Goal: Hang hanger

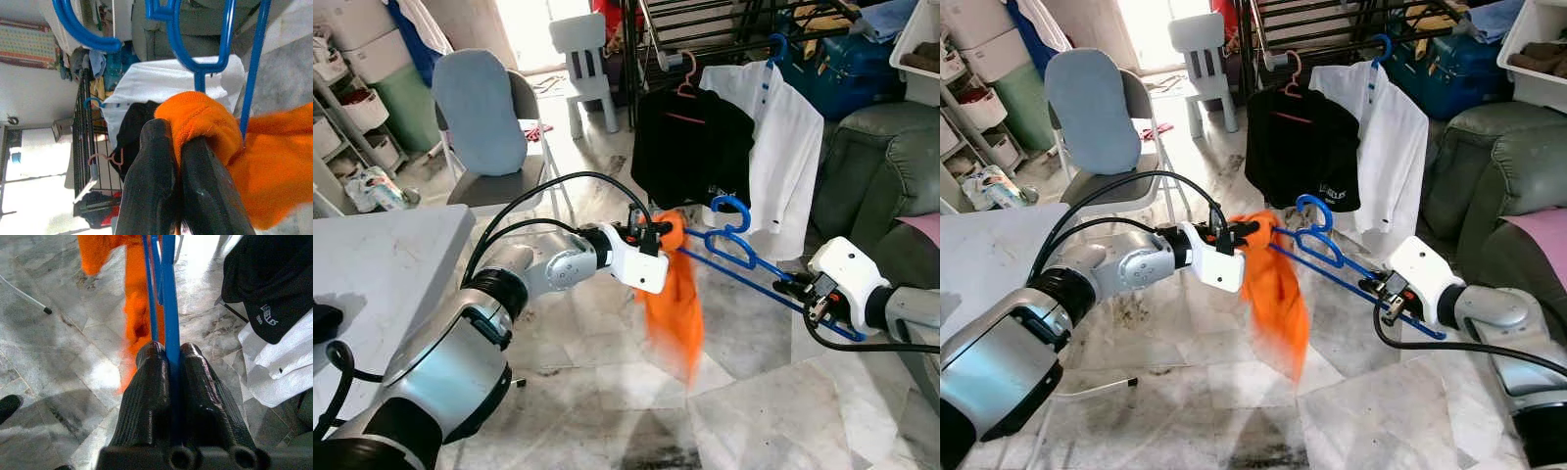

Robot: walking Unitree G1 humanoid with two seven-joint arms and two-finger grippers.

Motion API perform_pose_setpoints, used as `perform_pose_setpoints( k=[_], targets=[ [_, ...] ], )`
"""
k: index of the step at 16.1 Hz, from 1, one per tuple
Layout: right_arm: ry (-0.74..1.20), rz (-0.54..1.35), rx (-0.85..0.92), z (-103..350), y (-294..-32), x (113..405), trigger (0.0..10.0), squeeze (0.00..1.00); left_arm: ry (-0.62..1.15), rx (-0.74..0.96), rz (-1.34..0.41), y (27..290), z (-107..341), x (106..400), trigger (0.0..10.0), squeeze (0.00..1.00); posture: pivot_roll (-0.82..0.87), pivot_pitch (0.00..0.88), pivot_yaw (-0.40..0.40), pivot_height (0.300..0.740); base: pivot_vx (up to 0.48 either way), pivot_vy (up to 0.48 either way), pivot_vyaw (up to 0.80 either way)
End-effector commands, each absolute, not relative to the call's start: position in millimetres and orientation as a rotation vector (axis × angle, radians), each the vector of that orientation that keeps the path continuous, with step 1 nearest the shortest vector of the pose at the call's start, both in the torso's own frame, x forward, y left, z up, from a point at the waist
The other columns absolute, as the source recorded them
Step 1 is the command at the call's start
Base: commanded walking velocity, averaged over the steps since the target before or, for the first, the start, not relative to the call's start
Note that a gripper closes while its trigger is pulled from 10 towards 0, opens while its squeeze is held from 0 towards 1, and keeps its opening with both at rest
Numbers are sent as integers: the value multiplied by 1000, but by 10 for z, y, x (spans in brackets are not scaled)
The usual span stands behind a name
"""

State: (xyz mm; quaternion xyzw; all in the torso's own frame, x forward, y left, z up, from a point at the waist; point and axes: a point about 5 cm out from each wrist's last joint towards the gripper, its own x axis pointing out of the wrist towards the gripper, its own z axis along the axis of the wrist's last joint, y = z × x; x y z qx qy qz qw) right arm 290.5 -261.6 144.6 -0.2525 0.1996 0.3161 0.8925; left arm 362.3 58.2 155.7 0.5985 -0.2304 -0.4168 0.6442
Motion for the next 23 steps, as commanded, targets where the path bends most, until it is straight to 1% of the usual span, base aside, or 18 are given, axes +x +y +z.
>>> perform_pose_setpoints(
  k=[1, 2, 5, 7, 9, 13, 16, 18, 19, 22, 23],
  targets=[
    [386, 708, -516, 1488, -2553, 2897, 10000, 0, -472, 1389, -937, 690, 1502, 3641, 10000, 0, -190, 0, 146, 740, 0, 0, 0],
    [445, 773, -481, 1415, -2511, 2809, 10000, 0, -465, 1399, -885, 720, 1518, 3678, 10000, 0, -194, 0, 146, 740, 0, 0, 0],
    [581, 914, -456, 1264, -2490, 2572, 10000, 0, -443, 1348, -844, 728, 1576, 3717, 10000, 0, -194, 0, 145, 740, 0, 0, 0],
    [622, 907, -476, 1207, -2541, 2538, 10000, 0, -434, 1344, -847, 725, 1576, 3720, 10000, 0, -198, 0, 147, 740, 0, 0, 0],
    [717, 889, -560, 1116, -2660, 2481, 10000, 0, -422, 1334, -843, 720, 1581, 3728, 10000, 0, -200, 0, 147, 740, 0, 0, 0],
    [770, 762, -695, 1087, -2877, 2531, 10000, 0, -376, 1362, -752, 822, 1624, 3809, 10000, 0, -196, 0, 148, 740, 0, 0, 0],
    [756, 736, -714, 1114, -2898, 2555, 10000, 0, -366, 1363, -746, 849, 1629, 3816, 10000, 0, -195, 0, 149, 740, 0, 0, 0],
    [747, 696, -725, 1104, -2930, 2595, 10000, 0, -410, 1336, -773, 801, 1658, 3788, 10000, 0, -194, 0, 150, 740, 0, 0, 0],
    [733, 627, -732, 1084, -2975, 2652, 10000, 0, -470, 1294, -793, 734, 1712, 3758, 10000, 0, -194, 0, 150, 740, 0, 0, 0],
    [634, 510, -599, 1075, -2930, 2800, 10000, 0, -614, 1196, -835, 578, 1823, 3663, 10000, 0, -188, 0, 147, 740, 0, 0, 0],
    [583, 404, -495, 1081, -2929, 2904, 10000, 0, -688, 1164, -868, 497, 1842, 3592, 10000, 0, -186, 0, 145, 740, 0, 0, 0]
  ],
)
